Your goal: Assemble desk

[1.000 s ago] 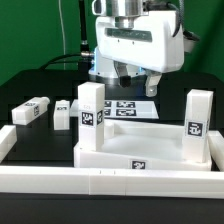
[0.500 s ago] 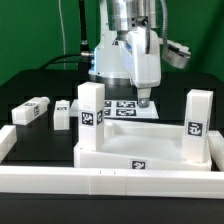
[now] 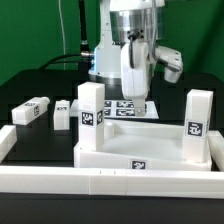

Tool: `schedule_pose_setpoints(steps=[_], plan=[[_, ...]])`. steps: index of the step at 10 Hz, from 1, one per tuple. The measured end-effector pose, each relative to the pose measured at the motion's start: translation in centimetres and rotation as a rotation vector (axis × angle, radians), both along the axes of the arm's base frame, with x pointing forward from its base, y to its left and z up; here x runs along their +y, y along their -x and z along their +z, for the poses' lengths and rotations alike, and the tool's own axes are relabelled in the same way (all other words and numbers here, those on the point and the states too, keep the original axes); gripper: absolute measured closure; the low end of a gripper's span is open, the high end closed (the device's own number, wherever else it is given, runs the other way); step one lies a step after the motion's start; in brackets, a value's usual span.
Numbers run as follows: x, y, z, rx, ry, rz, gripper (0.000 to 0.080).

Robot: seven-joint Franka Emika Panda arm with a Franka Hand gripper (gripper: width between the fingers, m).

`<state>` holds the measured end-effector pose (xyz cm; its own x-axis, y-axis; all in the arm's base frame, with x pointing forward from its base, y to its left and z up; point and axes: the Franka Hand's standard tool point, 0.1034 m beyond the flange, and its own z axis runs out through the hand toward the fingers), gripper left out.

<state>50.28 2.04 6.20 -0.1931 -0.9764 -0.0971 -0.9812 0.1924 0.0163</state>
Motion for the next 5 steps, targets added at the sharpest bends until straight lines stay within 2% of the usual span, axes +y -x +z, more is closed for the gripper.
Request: schedule_pose_setpoints(steps=[5], plan=[[0.3, 1.3, -3.5, 0.063, 0.027, 0.025, 0.0151]])
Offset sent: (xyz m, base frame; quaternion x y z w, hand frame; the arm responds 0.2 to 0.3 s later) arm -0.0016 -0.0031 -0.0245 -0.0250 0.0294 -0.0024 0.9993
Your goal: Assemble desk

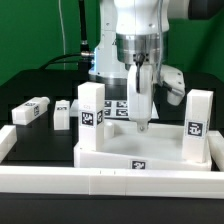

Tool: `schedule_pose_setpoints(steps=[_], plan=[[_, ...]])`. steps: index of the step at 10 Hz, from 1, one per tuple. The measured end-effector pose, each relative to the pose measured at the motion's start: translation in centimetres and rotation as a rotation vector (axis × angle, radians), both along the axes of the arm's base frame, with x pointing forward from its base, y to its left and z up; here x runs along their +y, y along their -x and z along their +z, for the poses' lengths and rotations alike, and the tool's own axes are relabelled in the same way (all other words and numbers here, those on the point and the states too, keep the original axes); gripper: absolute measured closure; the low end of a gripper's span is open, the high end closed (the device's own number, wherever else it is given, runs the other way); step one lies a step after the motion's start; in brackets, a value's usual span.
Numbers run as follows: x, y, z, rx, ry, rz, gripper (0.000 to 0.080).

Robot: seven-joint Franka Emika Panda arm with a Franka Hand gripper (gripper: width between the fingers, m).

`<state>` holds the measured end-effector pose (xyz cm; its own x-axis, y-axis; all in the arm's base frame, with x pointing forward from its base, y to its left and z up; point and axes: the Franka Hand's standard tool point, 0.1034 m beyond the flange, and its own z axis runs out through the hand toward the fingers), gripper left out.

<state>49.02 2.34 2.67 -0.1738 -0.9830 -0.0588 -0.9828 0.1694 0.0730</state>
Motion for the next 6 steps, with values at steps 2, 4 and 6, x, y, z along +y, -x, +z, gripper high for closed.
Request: schedule_pose_setpoints(steps=[2, 4, 6], plan=[[-0.16, 0.25, -0.55, 0.009, 0.004, 0.011, 0.0151], [-0.18, 0.21, -0.50, 0.007, 0.003, 0.018, 0.0240], [-0.15, 0.23, -0.53, 0.008, 0.003, 0.019, 0.0373]])
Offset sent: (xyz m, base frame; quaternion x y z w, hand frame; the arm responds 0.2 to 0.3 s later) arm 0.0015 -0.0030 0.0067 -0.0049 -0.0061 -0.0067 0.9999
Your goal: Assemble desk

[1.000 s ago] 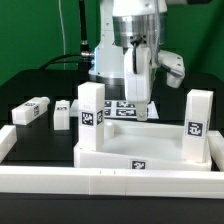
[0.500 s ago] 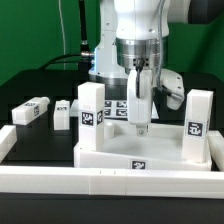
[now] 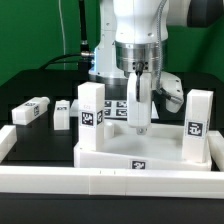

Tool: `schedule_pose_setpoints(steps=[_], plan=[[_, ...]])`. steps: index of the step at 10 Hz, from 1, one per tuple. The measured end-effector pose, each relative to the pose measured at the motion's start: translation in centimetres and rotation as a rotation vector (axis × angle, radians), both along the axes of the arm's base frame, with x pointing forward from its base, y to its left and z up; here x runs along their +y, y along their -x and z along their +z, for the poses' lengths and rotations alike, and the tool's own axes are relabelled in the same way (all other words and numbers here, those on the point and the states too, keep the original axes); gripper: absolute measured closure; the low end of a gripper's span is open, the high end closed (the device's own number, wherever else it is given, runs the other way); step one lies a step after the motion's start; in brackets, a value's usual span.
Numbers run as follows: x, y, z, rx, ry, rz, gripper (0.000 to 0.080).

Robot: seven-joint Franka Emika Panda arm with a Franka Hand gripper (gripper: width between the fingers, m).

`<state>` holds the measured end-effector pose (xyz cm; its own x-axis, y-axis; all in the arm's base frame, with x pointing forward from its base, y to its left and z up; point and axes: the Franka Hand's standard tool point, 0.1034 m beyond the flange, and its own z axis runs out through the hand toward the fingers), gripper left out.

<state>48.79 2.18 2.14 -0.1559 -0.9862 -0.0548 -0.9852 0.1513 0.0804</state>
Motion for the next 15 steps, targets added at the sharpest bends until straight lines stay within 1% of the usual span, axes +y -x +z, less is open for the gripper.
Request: schedule_pose_setpoints(steps=[1, 2, 3, 10, 11, 14, 15], plan=[[0.0, 0.0, 0.0, 0.000, 0.000, 0.000, 0.0569], [0.0, 0.0, 0.0, 0.001, 0.000, 0.000, 0.0705], [0.0, 0.0, 0.0, -0.001, 0.000, 0.002, 0.0739], [0.0, 0.0, 0.0, -0.001, 0.000, 0.002, 0.0739], [-0.2, 0.0, 0.0, -0.003, -0.003, 0.041, 0.0739], [-2.7, 0.3, 0.0, -0.017, 0.001, 0.188, 0.0739], [-3.3, 0.5, 0.0, -0.020, 0.005, 0.213, 0.0739]])
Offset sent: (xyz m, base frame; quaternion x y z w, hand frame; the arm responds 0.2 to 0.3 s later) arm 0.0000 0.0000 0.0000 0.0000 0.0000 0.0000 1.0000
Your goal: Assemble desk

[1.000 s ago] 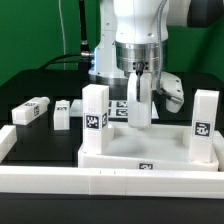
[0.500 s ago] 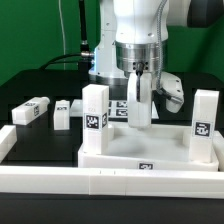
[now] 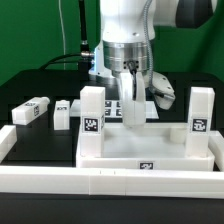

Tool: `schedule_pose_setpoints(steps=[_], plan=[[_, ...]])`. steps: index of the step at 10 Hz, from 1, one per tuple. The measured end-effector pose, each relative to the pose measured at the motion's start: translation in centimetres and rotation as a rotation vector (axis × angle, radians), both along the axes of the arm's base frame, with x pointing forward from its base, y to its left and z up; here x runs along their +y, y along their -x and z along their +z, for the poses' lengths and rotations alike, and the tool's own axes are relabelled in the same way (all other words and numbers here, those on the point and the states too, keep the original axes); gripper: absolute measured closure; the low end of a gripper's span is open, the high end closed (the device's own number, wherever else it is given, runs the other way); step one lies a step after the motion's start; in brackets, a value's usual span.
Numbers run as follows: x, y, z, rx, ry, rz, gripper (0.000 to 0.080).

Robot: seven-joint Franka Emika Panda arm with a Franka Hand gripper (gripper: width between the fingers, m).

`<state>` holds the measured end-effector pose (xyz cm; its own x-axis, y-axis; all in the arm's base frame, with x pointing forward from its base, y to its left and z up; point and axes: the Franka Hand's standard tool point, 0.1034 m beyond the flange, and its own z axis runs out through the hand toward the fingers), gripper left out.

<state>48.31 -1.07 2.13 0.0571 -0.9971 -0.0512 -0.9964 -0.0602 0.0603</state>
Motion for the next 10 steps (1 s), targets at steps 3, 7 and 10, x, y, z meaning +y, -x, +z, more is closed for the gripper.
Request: schedule_pose_setpoints(steps=[3, 7, 10], plan=[[-0.1, 0.0, 0.0, -0.007, -0.007, 0.144, 0.0739], [-2.3, -0.4, 0.3, -0.021, -0.006, 0.444, 0.0739], [-3.6, -0.6, 0.3, -0.033, -0.019, 0.734, 0.0739]])
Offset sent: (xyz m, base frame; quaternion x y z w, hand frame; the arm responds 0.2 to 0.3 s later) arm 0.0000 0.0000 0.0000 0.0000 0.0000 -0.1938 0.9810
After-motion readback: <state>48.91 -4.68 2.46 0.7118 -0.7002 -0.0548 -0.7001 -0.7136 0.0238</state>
